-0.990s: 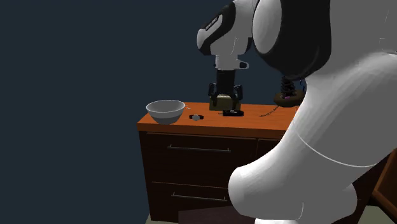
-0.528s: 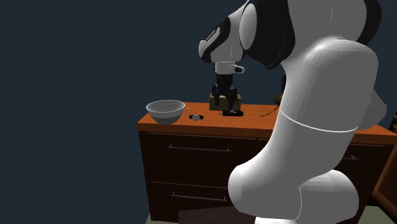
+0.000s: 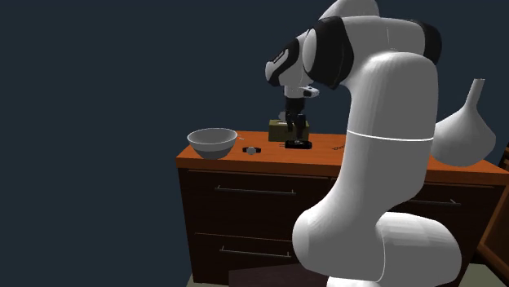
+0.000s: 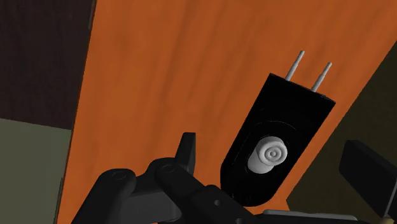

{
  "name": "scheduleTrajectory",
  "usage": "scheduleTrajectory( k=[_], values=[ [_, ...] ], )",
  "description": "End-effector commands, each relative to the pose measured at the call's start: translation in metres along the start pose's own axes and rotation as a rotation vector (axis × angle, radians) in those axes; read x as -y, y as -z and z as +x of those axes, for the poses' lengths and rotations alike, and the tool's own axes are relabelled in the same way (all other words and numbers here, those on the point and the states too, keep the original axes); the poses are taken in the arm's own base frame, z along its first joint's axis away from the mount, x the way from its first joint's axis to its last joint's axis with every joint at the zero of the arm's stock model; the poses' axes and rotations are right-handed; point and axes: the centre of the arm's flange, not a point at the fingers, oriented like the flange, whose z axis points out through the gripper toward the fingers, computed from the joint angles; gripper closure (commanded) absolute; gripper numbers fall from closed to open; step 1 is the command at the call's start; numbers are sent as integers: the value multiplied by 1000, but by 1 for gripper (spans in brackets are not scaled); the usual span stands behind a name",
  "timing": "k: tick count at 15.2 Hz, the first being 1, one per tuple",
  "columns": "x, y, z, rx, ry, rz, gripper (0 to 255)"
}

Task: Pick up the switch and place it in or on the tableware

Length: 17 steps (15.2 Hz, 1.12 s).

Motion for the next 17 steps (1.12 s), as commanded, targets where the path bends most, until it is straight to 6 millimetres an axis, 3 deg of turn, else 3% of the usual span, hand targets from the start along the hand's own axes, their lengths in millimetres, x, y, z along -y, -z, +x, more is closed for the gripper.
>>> scheduleTrajectory(
  k=[1, 8, 16, 17],
  values=[
    [11, -6, 13, -7, -67, 3, 0],
    [11, -46, 13, -7, -67, 3, 0],
    [11, -46, 13, -7, -67, 3, 0],
    [10, -46, 12, -7, -67, 3, 255]
  ],
)
